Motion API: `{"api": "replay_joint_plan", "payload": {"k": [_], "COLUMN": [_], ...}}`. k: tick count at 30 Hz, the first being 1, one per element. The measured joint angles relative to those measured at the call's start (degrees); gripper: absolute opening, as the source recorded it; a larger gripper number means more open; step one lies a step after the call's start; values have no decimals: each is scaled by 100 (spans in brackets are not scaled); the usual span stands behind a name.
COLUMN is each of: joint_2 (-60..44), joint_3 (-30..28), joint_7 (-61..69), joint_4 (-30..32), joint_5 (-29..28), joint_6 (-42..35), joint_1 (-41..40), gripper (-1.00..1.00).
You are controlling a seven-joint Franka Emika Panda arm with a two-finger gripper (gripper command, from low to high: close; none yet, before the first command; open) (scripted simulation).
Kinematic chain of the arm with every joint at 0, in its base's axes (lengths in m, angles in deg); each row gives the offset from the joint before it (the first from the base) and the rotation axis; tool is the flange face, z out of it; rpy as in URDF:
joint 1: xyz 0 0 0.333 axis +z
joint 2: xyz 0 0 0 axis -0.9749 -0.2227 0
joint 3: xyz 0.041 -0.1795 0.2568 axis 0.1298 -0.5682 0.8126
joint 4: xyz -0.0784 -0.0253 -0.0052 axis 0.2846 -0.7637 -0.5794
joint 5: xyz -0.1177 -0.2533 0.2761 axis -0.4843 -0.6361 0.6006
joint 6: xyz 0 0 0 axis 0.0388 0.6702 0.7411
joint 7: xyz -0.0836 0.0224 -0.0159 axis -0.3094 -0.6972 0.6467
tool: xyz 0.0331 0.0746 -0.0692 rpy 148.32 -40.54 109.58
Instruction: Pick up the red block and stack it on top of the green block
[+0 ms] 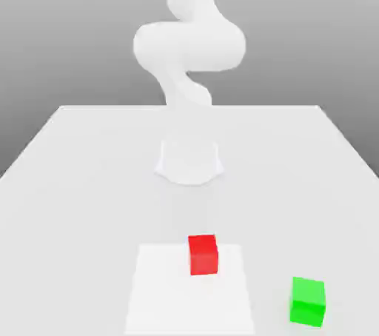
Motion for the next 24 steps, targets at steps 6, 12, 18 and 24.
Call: {"api": "replay_joint_plan", "payload": {"k": [6,12,18,24], "joint_2": [-1182,-2390,-3849,-5136], "joint_3": [49,88,137,69], "joint_7": [67,130,203,121], "joint_4": [923,1851,2784,2712], "joint_5": [9,12,23,-98], "joint_6": [815,1641,2640,3721], "joint_1": [63,137,211,257], "gripper": [0,0,0,0]}}
